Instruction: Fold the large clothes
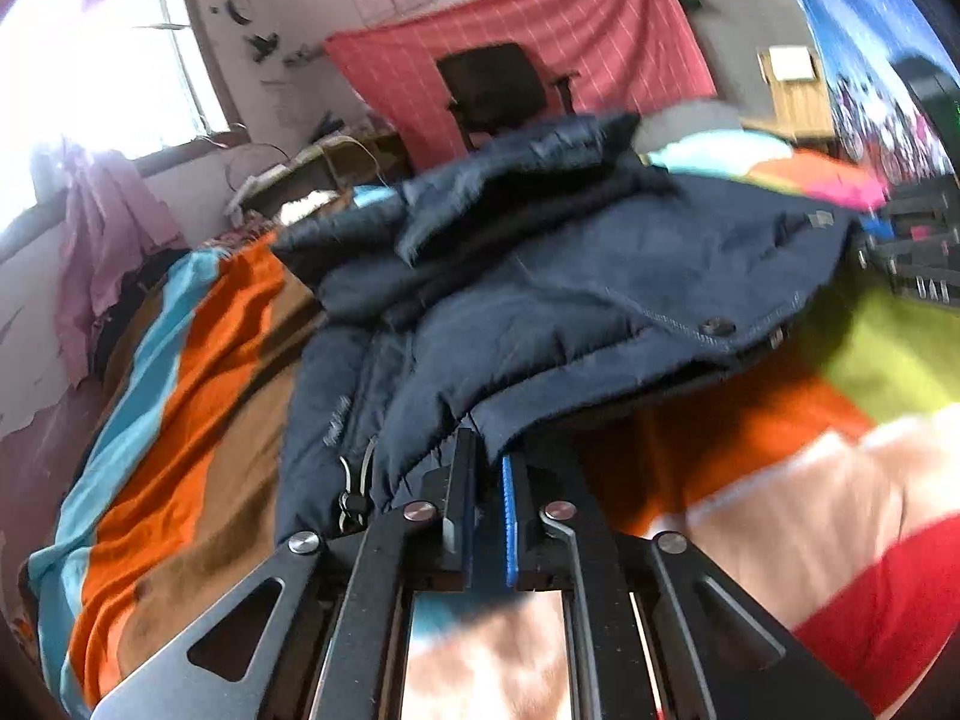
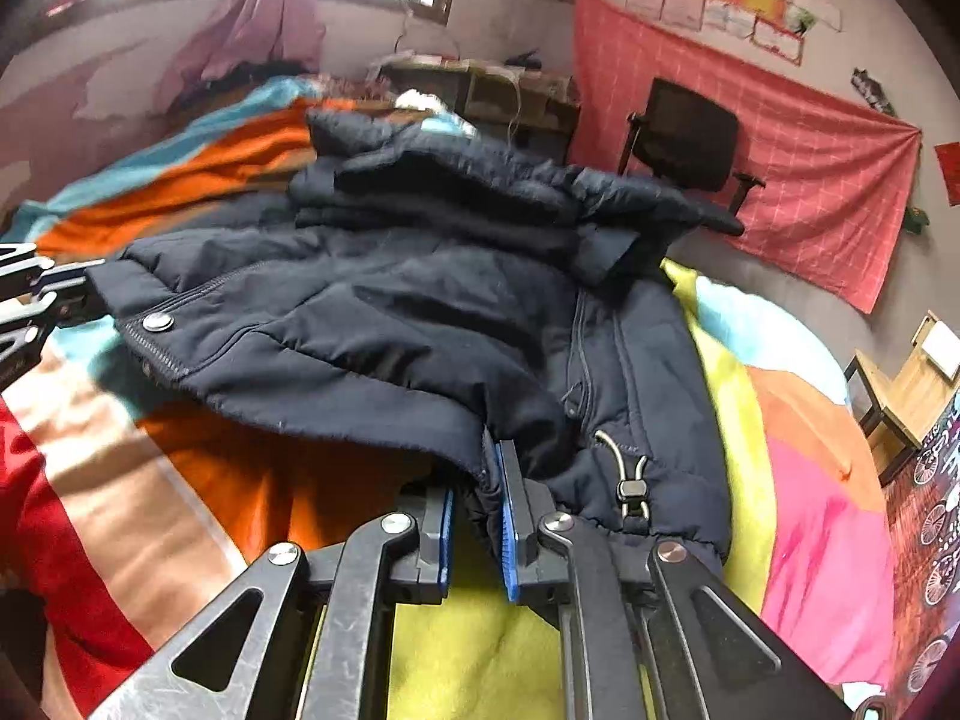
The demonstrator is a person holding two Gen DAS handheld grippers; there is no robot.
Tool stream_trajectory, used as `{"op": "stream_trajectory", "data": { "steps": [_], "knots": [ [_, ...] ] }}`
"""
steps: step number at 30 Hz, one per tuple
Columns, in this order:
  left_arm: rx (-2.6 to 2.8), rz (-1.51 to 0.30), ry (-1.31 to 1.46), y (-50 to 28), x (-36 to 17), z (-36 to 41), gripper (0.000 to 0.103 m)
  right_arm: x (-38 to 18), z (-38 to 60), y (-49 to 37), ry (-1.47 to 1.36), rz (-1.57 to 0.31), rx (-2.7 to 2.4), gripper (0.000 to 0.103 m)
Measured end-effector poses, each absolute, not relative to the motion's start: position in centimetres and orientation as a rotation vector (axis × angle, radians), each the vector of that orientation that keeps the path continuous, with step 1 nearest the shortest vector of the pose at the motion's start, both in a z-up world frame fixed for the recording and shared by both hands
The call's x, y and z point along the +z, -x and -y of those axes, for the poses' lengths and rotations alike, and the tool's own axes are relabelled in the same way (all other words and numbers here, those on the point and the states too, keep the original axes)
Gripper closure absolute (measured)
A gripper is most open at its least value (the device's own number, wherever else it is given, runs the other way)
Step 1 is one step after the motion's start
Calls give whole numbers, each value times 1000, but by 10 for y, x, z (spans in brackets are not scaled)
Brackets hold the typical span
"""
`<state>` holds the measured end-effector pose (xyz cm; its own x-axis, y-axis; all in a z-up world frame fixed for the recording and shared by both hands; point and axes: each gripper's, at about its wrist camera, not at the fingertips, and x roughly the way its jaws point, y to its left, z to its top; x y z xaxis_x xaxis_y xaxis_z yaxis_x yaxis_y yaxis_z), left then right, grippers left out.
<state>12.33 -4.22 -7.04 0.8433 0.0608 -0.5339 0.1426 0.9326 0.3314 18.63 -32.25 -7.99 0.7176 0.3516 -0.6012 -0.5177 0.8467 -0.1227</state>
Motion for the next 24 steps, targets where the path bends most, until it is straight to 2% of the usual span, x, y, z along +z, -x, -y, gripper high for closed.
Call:
{"op": "stream_trajectory", "data": {
  "steps": [6, 15, 20, 24],
  "knots": [
    [-36, -467, -346, -142, -29, 42, 100, -50, 323, -189, 283, -493, 454, 95],
    [-73, -348, -372, -225, 64, 27, 100, 37, 311, -277, 264, -371, 401, 96],
    [-52, -343, -335, -285, 85, 11, 100, 65, 289, -344, 286, -359, 402, 96],
    [-27, -350, -318, -335, 85, -1, 100, 63, 268, -393, 342, -358, 383, 97]
  ]
}}
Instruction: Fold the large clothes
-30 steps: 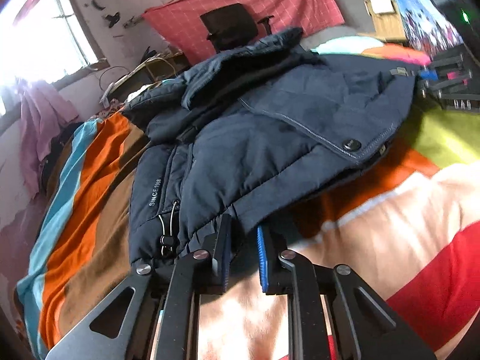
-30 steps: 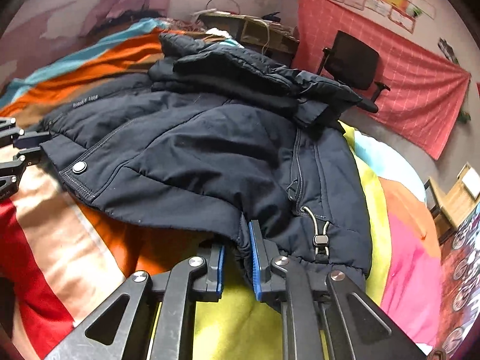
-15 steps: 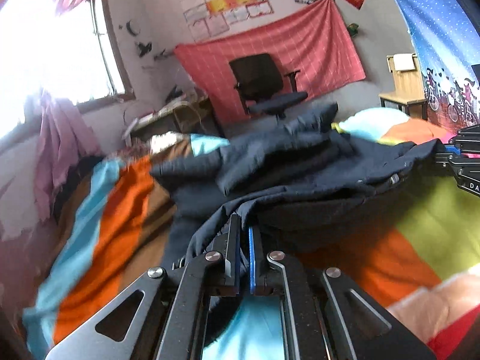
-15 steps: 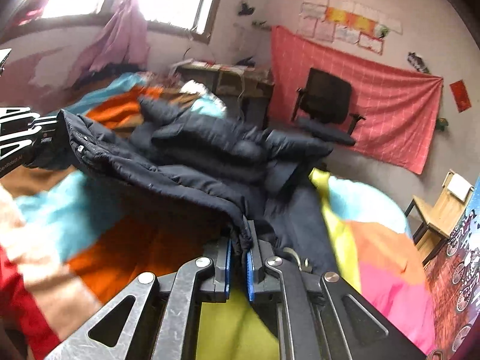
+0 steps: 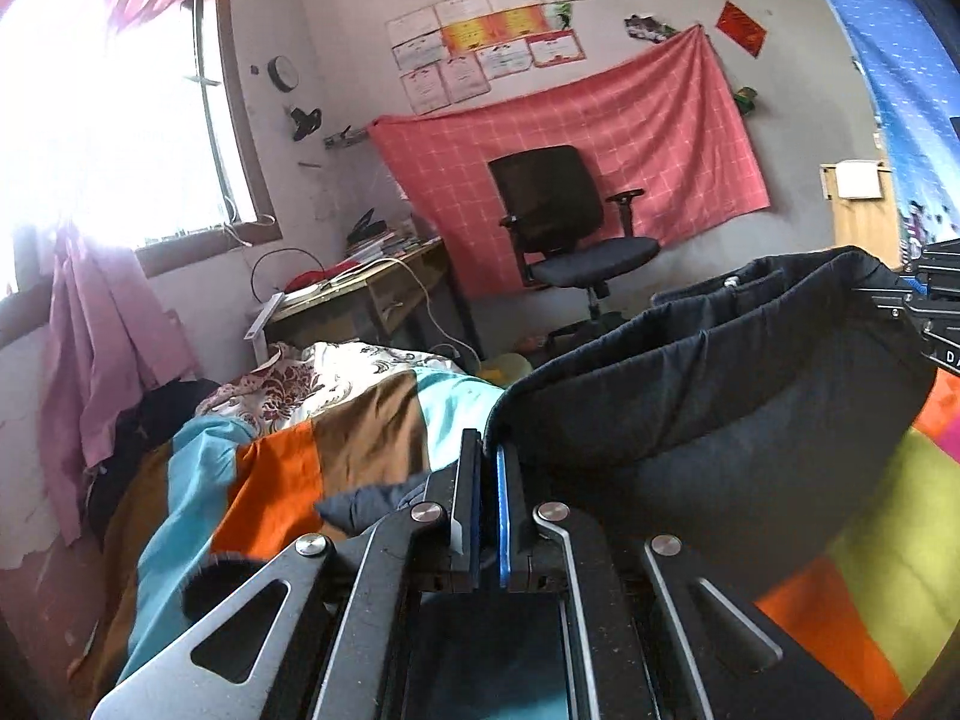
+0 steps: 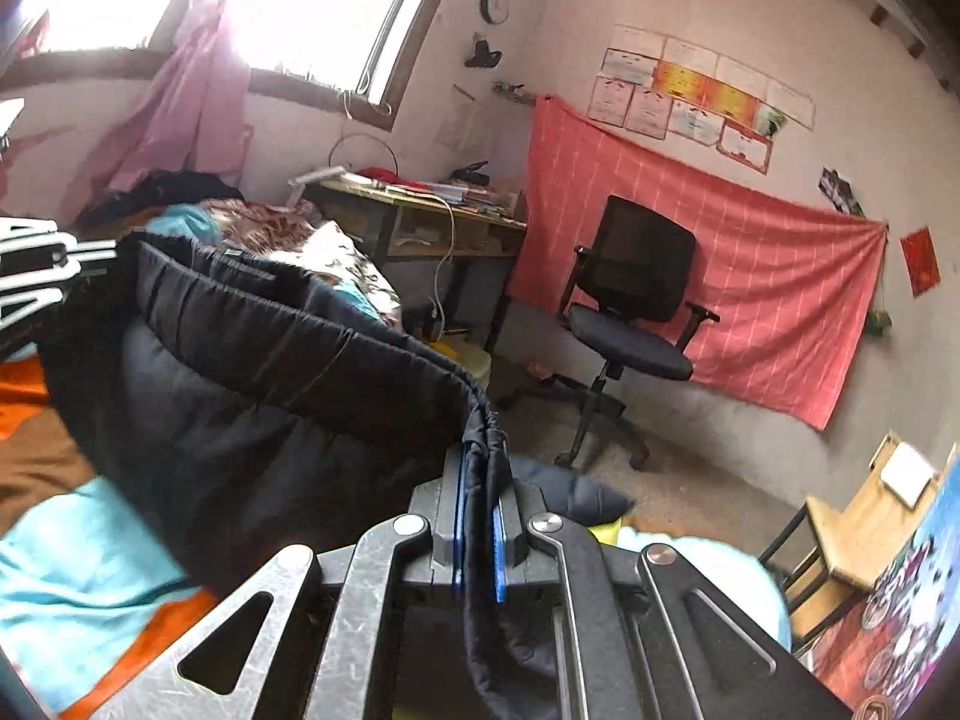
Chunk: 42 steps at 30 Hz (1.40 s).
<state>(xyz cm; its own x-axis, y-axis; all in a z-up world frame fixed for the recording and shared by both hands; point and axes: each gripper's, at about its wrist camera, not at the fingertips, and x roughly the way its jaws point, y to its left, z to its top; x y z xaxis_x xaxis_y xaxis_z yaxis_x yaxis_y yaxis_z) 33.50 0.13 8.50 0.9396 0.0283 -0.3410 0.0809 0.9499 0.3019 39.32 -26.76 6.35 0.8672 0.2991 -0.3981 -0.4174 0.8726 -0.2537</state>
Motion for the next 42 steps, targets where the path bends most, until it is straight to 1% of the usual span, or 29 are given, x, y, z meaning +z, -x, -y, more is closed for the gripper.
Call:
{"op": "stream_trajectory", "data": {
  "steps": [5, 9, 15, 18, 21, 22, 24, 25, 27, 28, 29, 30, 31, 32, 33, 34, 35, 37, 38, 39, 42],
  "knots": [
    [-3, -367, -315, -387, 75, -8, 100, 47, 246, -457, 360, -407, 348, 97],
    [16, -401, -286, -425, 58, -16, 100, 24, 228, -501, 391, -486, 324, 96],
    [44, -455, -203, -472, 31, -34, 100, -2, 204, -537, 492, -523, 298, 96],
    [39, -460, -177, -482, 29, -37, 100, -12, 198, -546, 510, -530, 286, 96],
    [9, -465, -74, -479, 38, -43, 98, -19, 197, -554, 489, -555, 286, 93],
    [-5, -461, -40, -475, 43, -47, 95, -19, 197, -554, 482, -557, 286, 93],
    [-28, -445, 8, -465, 52, -50, 93, -19, 199, -554, 461, -558, 285, 92],
    [-42, -430, 31, -457, 58, -53, 90, -17, 201, -553, 446, -556, 287, 92],
    [-47, -381, 58, -438, 68, -58, 72, -12, 210, -549, 384, -546, 296, 90],
    [-48, -358, 65, -431, 72, -59, 54, -9, 214, -546, 360, -541, 301, 89],
    [-49, -331, 70, -423, 75, -60, 42, -5, 221, -543, 325, -530, 308, 81],
    [-54, -287, 78, -408, 79, -63, 40, 0, 229, -536, 287, -505, 311, 65],
    [-58, -270, 76, -399, 81, -63, 39, 5, 234, -529, 265, -479, 318, 52],
    [-57, -260, 67, -390, 82, -63, 39, 10, 238, -522, 249, -447, 323, 25],
    [-54, -254, 58, -382, 82, -63, 39, 16, 244, -508, 237, -388, 319, 14],
    [-56, -248, 49, -375, 81, -62, 37, 19, 247, -499, 236, -353, 312, 14],
    [-60, -243, 45, -370, 80, -61, 31, 23, 251, -489, 237, -318, 307, 14],
    [-83, -230, 38, -355, 75, -58, 26, 27, 258, -470, 227, -277, 312, 10],
    [-104, -236, 32, -350, 72, -53, 26, 25, 263, -460, 214, -263, 325, 3],
    [-125, -254, 23, -349, 67, -48, 25, 20, 267, -449, 202, -257, 339, 0],
    [-180, -325, -8, -359, 53, -31, 25, -2, 267, -435, 224, -300, 374, 0]
  ]
}}
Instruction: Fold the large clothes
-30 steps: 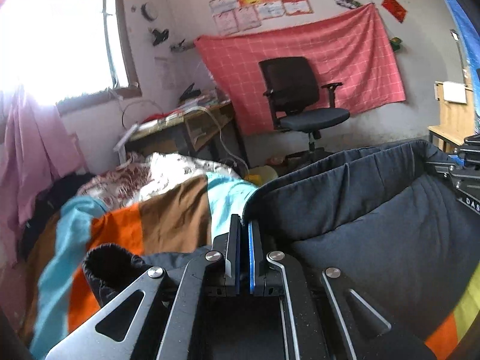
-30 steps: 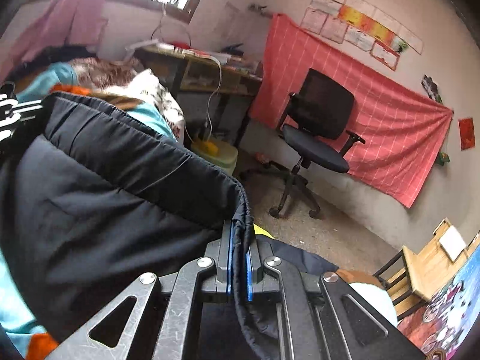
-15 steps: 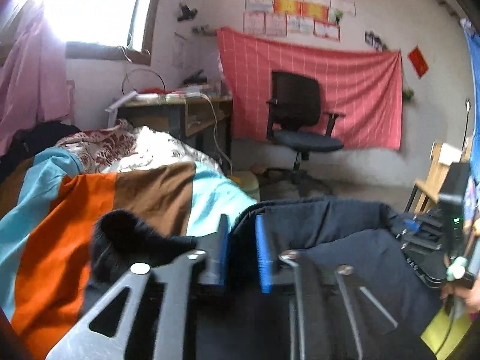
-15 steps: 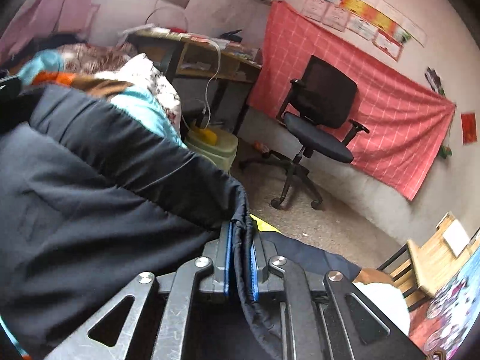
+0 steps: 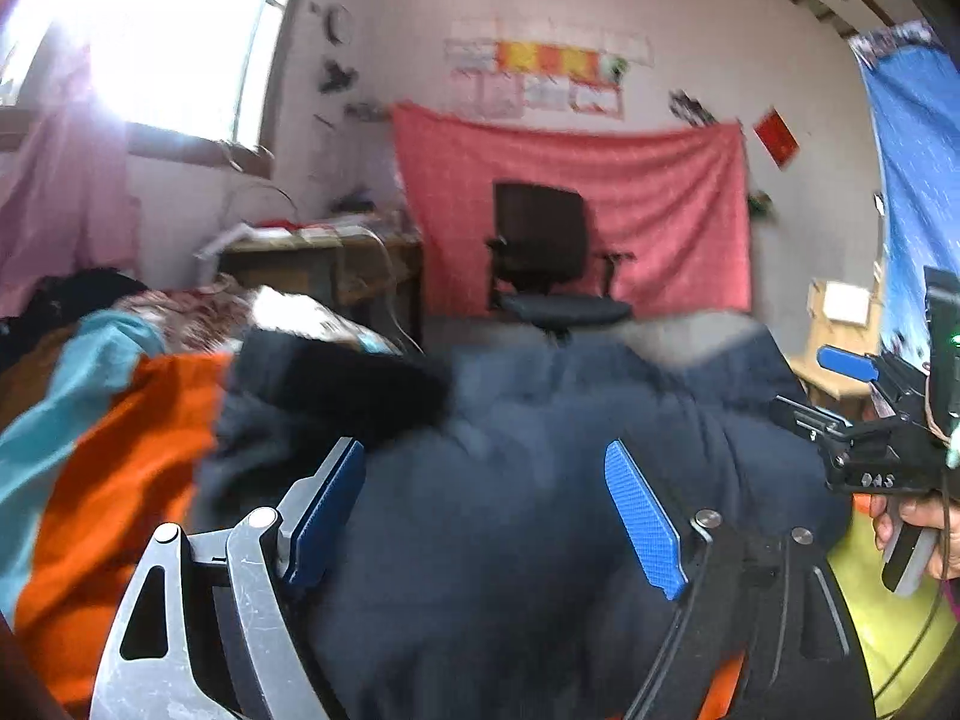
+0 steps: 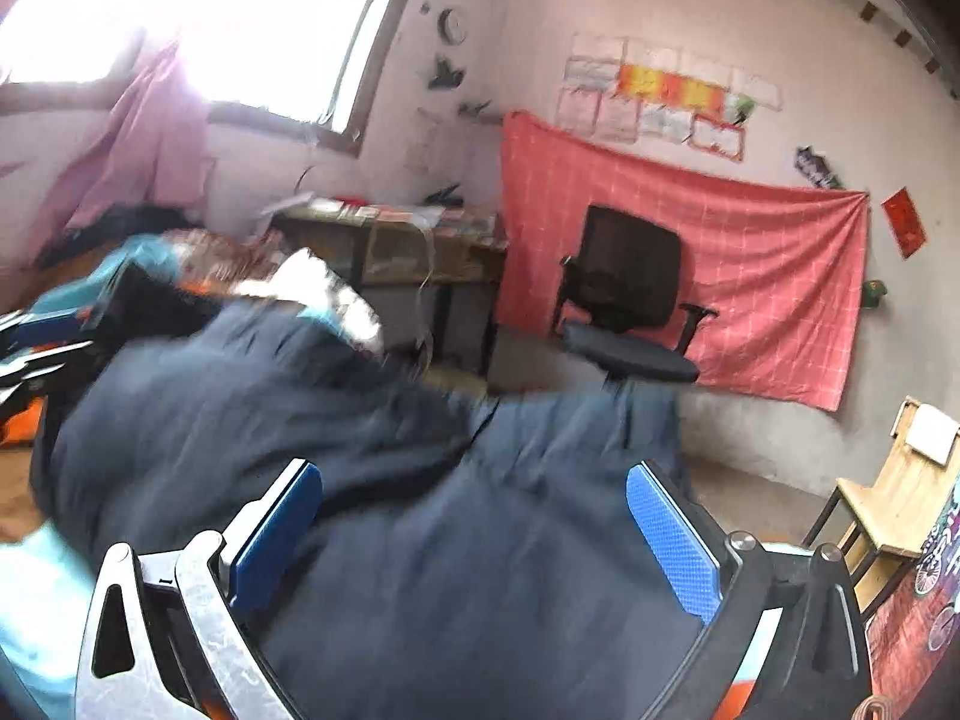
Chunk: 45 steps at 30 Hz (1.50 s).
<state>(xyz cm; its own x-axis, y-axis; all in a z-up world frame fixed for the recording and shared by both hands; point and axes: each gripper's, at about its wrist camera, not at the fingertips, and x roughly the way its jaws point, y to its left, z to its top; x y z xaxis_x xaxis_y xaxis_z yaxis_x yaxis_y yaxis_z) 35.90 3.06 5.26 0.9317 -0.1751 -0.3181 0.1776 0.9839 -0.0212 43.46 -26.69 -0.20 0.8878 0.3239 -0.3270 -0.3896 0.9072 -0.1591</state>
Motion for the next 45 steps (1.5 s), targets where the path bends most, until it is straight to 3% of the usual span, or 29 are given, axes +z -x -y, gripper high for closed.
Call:
{"op": "stream_trajectory", "data": {
  "steps": [6, 14, 22, 34, 45],
  "knots": [
    [-164, -432, -34, -401, 30, -10, 25, -33, 255, -473, 258, -392, 371, 0],
    [-20, -435, -83, -454, 37, -1, 25, -19, 222, -542, 329, -392, 339, 0],
    [147, -518, 70, -509, 22, -72, 24, -21, 225, -609, 365, -481, 275, 0],
    [39, -590, 179, -547, -1, -104, 23, -64, 232, -671, 158, -743, 409, 0],
    [7, -553, 239, -542, -6, -110, 23, -71, 239, -674, 80, -753, 441, 0]
  ]
}}
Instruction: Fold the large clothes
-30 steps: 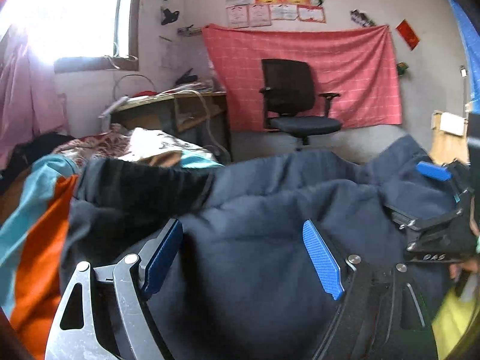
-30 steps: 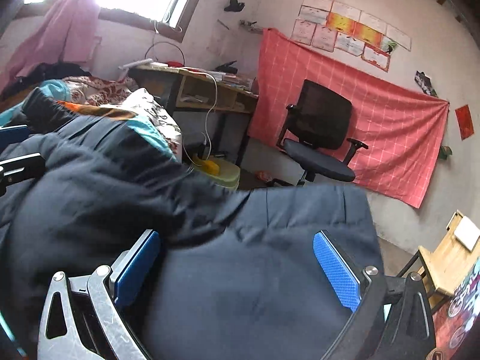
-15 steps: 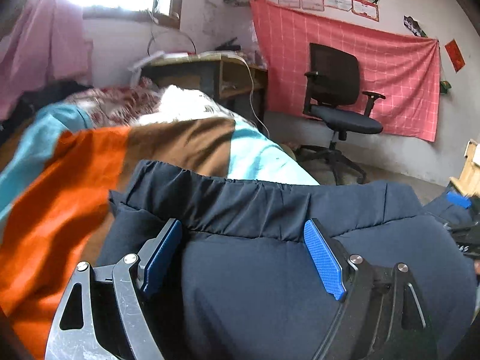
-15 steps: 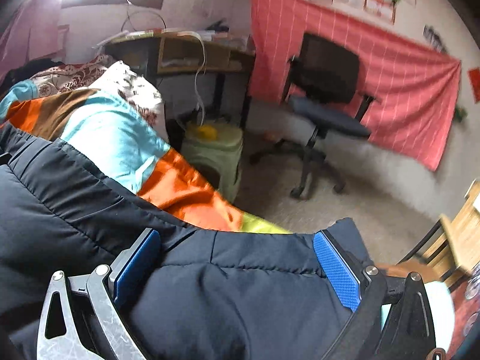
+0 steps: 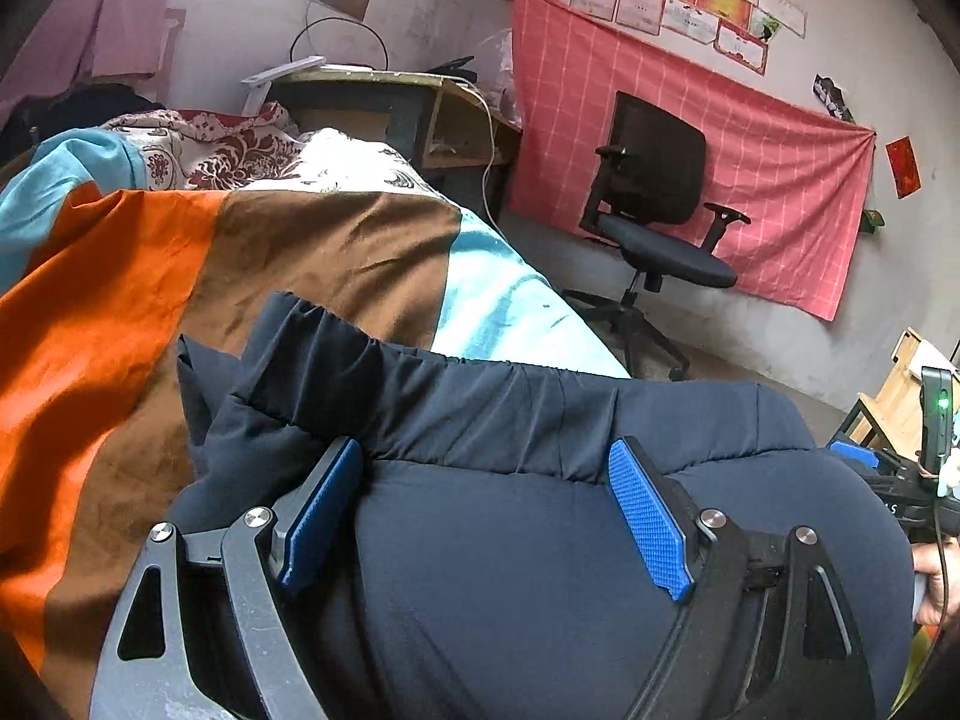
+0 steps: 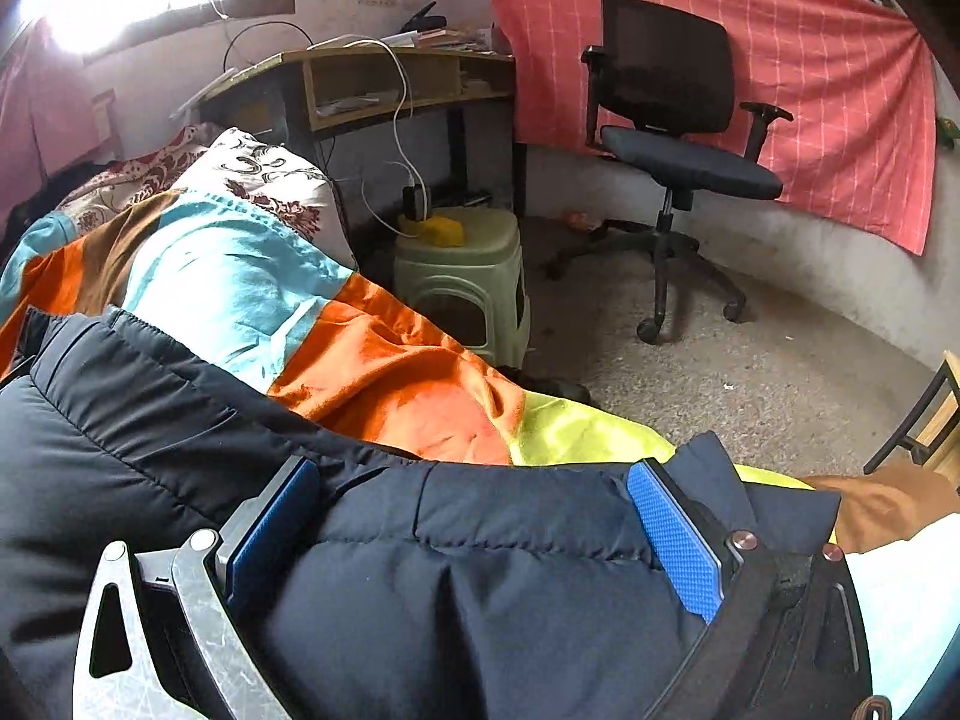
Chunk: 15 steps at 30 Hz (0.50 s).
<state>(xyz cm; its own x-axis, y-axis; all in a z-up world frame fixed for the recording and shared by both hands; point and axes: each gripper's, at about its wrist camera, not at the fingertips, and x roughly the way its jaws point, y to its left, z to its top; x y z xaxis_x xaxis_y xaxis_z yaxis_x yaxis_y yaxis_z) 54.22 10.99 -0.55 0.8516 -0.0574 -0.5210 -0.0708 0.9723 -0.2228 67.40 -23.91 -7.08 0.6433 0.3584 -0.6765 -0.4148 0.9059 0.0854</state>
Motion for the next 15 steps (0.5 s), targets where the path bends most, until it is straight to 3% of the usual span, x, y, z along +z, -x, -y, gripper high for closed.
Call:
{"op": "stream_trajectory", "data": {
  "steps": [15],
  "knots": [
    [13, -531, 231, -538, -8, -110, 23, -72, 239, -670, 93, -745, 430, 0]
  ]
}}
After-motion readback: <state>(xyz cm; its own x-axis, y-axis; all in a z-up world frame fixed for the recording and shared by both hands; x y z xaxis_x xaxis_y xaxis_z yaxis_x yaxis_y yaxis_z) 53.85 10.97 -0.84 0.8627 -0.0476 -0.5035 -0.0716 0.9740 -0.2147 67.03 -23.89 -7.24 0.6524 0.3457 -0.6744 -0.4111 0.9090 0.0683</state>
